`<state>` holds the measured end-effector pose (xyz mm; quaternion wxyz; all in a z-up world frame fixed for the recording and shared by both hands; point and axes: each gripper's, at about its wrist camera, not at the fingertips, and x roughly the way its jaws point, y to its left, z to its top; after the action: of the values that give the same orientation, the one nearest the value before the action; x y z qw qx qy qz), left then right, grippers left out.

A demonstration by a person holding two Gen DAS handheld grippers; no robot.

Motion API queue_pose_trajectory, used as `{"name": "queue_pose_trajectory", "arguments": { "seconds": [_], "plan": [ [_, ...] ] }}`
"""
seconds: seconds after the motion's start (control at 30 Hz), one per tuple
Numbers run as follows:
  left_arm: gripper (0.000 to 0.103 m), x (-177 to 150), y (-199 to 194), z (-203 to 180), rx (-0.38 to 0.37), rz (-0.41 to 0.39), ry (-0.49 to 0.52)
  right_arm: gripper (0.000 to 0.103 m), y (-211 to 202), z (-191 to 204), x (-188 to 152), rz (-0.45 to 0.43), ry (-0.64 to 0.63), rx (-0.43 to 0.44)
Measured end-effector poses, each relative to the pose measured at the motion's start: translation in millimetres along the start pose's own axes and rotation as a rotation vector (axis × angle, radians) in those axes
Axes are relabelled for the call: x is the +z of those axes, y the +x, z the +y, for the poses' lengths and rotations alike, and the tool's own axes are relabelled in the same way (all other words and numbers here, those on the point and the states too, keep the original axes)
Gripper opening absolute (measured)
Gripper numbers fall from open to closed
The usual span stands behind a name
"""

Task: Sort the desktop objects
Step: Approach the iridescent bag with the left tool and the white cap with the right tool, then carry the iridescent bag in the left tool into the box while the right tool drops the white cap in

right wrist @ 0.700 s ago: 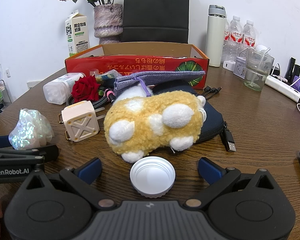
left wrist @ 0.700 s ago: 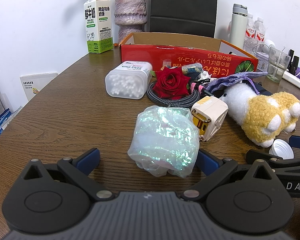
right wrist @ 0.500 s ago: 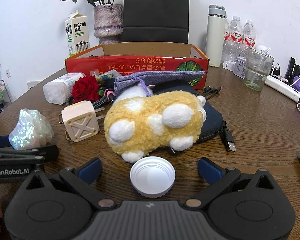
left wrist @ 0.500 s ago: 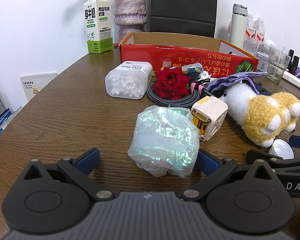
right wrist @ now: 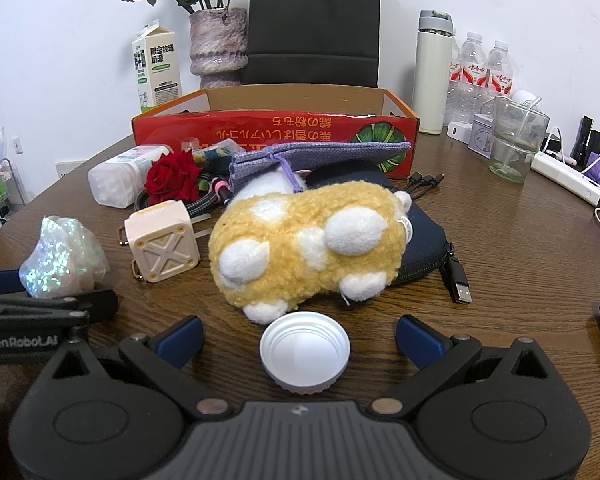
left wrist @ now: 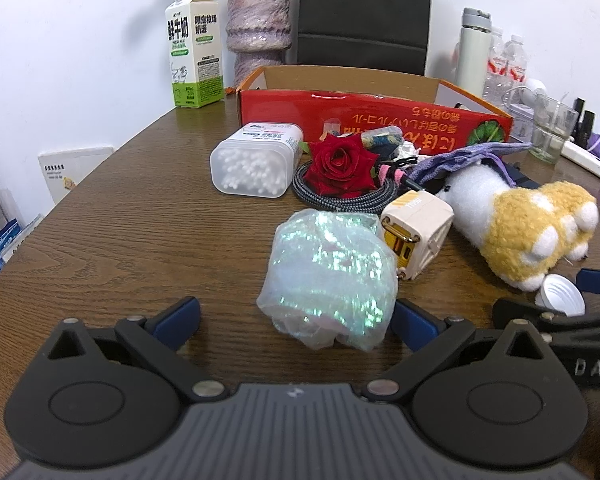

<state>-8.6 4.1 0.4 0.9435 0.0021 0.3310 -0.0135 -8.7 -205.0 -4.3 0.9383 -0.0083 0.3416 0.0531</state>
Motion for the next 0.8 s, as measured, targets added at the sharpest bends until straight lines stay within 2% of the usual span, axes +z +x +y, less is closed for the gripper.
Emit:
{"name": "queue_pose_trajectory", "arguments": {
  "seconds": [0.13, 0.27, 0.33, 0.4, 0.43, 0.47, 0.53, 0.57, 0.6, 0.7, 0.8],
  "plan": [
    [0.103, -7.5, -24.0, 9.5, -0.109, -0.109, -0.004, 0.103, -12.1, -7.1, -5.5, -0.015, -0.011, 0.028],
    [0.103, -0.1, -29.4, 15.9, -0.125, -0.16, -0.028, 0.103, -25.5, -15.9, -6.3, -0.053, 0.012, 0.03],
    [0.093, 6.6, -23.4, 18.2, -0.128, -0.16, -0.049, 0.099, -30.1, -18.4, -3.7, -0.08, 0.026, 0.06],
    [0.073, 11.4, -14.5, 16.3, -0.144, -0.115, -0.04, 0.084, -28.8, -17.9, 0.3, -0.073, 0.023, 0.082],
    [0.065, 11.7, -11.6, 14.0, -0.151, -0.094, -0.026, 0.081, -26.4, -16.3, 1.0, -0.062, 0.015, 0.085],
    [0.05, 11.4, -9.2, 12.7, -0.151, -0.078, -0.012, 0.072, -23.8, -13.9, 0.7, -0.05, 0.001, 0.081],
    [0.047, 7.9, -11.4, 11.0, -0.164, -0.084, 0.017, 0.066, -18.4, -8.9, -2.2, -0.025, -0.031, 0.068],
    [0.044, 6.0, -15.0, 10.2, -0.175, -0.09, 0.029, 0.056, -17.5, -7.2, -4.7, -0.026, -0.043, 0.068],
    [0.043, 5.1, -18.4, 9.8, -0.186, -0.098, 0.035, 0.039, -19.2, -5.2, -5.7, -0.037, -0.056, 0.066],
    [0.043, 12.1, -36.1, 13.4, -0.205, -0.144, 0.019, 0.039, -30.4, -4.2, -0.6, -0.039, -0.048, 0.108],
    [0.043, 32.6, -56.1, 23.7, -0.224, -0.234, -0.026, 0.039, -59.2, -7.6, 18.0, -0.103, -0.053, 0.195]
  ]
}}
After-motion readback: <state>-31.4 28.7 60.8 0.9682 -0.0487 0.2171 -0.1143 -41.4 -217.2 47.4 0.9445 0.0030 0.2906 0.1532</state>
